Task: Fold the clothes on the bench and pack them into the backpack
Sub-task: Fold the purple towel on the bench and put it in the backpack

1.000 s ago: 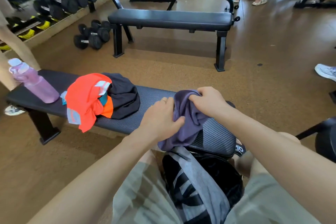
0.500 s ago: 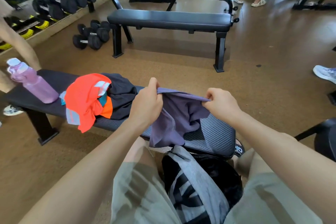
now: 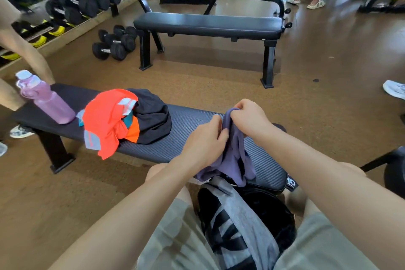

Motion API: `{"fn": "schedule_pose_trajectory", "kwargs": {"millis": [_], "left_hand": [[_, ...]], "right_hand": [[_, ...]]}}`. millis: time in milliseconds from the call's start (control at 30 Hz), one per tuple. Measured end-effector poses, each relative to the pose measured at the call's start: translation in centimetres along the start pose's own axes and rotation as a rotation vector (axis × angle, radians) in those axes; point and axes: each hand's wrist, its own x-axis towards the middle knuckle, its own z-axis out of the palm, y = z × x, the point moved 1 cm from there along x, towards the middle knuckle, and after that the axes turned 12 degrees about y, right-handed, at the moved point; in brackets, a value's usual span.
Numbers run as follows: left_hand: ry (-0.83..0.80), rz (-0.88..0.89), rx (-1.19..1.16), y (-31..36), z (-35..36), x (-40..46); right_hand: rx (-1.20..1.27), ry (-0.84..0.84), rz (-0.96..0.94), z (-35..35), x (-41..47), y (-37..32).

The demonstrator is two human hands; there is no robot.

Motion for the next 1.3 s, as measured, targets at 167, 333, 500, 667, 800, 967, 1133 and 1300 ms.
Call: {"fn": "schedule_pose_trajectory", "kwargs": {"millis": [167, 333, 500, 667, 800, 967, 1133, 1300], "left_hand": [[0.208, -0.022, -0.141, 0.2, -0.8, 0.5], [0.192, 0.244, 0.077, 1.9, -1.4, -0.9], [0.164, 0.254, 0.057, 2.4, -0.4, -1.1], [0.171, 0.219, 0.051, 2.1, 0.5, -1.1], [0.268, 0.225, 0.16, 1.8, 1.1, -0.7], [0.342, 0.256, 0.25, 1.5, 1.2, -0.1], [0.22, 0.266, 0.196, 0.9, 1.2, -0.1], [0.171, 0.248, 0.238, 1.1, 1.7, 0.3]], "right_hand": [[0.093, 0.024, 0.087, -0.3, -0.1, 0.2], [0.363, -0.016, 0.29, -0.7, -0.3, -0.1], [0.381, 0.025, 0.217, -0.8, -1.4, -0.9], [0.511, 0.059, 0.219, -1.1, -1.4, -1.5], [0.454, 0.062, 0.194, -0.5, -0.8, -1.4], [0.348, 0.156, 0.084, -0.8, -0.5, -1.2], [0.416, 0.277, 0.018, -1.7, 0.1, -1.8], [0.546, 0.247, 0.08, -1.0, -0.2, -2.7]]}}
